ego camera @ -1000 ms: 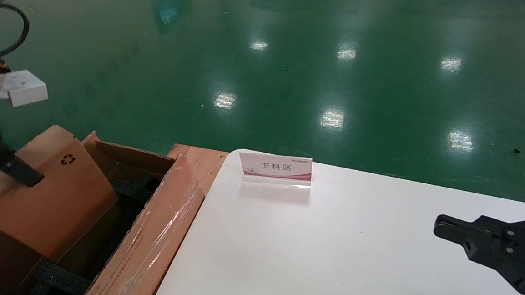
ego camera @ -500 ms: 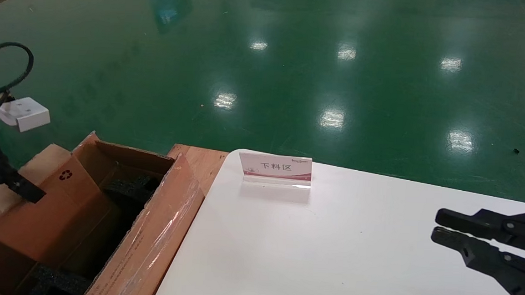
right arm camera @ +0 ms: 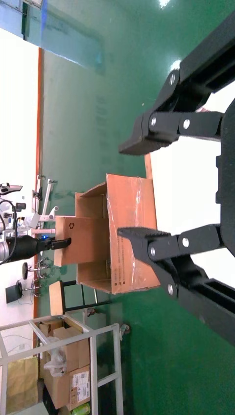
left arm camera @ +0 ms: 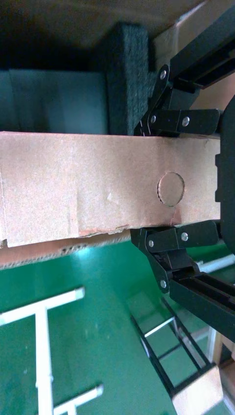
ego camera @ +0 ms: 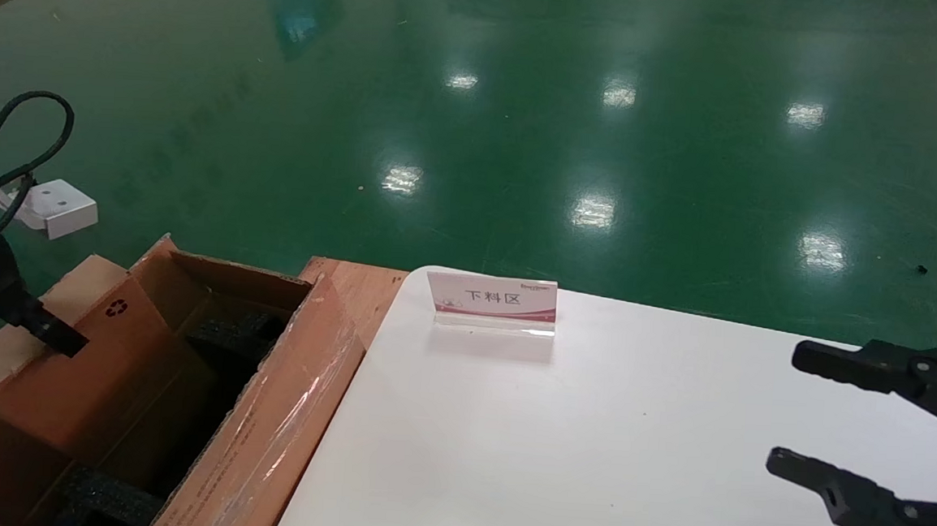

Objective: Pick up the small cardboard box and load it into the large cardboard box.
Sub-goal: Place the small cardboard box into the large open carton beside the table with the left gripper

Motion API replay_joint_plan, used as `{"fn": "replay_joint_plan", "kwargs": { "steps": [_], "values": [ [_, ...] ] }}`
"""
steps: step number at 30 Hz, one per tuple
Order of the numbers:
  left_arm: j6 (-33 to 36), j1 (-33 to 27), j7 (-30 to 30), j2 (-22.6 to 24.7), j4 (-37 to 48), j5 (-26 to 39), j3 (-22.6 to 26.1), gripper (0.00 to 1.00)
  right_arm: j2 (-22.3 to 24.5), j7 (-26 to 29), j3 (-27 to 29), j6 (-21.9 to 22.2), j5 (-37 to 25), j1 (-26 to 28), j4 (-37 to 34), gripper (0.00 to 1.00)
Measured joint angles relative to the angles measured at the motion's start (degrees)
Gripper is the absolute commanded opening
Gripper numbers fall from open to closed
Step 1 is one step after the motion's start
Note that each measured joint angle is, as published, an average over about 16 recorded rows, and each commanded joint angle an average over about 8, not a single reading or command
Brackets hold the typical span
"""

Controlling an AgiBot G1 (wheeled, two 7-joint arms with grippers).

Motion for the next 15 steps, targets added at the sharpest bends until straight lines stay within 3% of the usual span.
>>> {"fn": "replay_joint_plan", "kwargs": {
  "steps": [15],
  "values": [
    [-5.1, 6.5, -2.0, 2.6, 5.3, 0.5, 0.6, 0.0, 0.0, 0.0, -0.1, 0.0, 0.0, 0.0, 0.0, 1.0]
  ]
}}
